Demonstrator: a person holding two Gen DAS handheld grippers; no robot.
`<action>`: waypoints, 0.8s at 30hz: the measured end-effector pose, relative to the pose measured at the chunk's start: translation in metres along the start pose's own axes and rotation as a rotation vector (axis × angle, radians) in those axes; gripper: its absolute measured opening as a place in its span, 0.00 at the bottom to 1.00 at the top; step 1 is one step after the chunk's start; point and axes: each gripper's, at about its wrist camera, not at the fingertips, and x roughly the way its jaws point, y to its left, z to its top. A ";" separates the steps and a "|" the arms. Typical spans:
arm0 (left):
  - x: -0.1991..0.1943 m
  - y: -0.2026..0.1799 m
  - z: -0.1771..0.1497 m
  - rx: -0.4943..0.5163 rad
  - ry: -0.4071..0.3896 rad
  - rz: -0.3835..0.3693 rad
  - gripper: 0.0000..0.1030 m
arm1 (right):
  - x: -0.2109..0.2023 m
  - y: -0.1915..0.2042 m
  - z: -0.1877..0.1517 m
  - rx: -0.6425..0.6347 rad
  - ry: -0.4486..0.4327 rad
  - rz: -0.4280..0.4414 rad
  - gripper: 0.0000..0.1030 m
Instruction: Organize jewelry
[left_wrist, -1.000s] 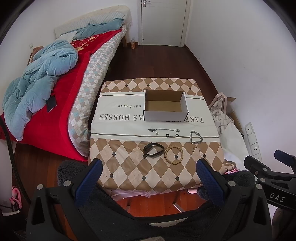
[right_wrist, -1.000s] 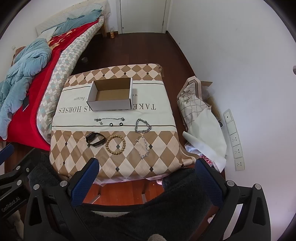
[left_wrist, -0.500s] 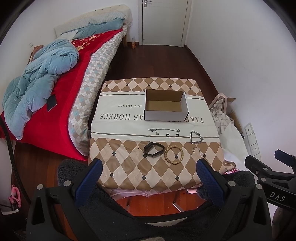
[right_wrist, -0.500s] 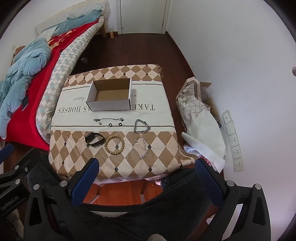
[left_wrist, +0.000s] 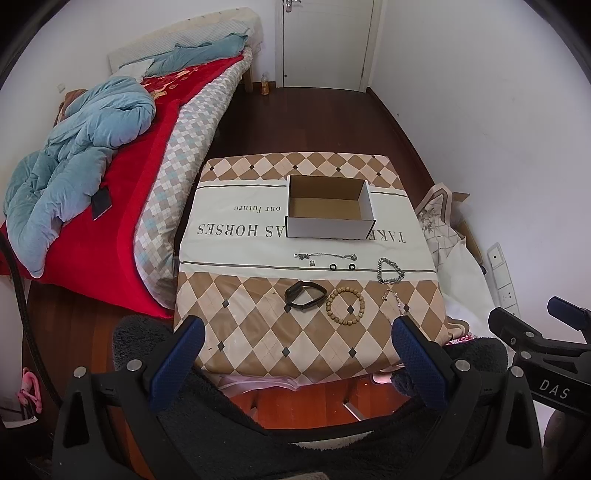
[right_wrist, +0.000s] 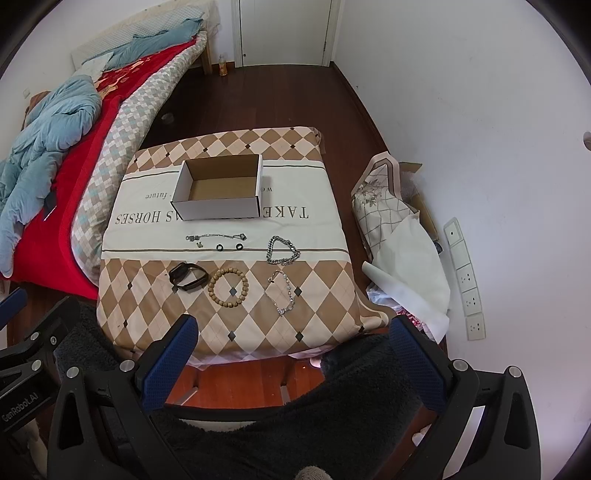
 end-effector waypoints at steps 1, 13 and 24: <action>0.000 -0.001 0.000 0.001 0.000 0.000 1.00 | 0.000 0.000 0.000 0.000 0.001 0.000 1.00; 0.000 0.001 0.001 0.000 0.000 0.000 1.00 | 0.000 0.000 0.001 -0.001 0.000 -0.001 1.00; 0.000 0.000 0.001 -0.001 -0.003 -0.001 1.00 | -0.001 0.001 0.001 -0.001 0.000 -0.001 1.00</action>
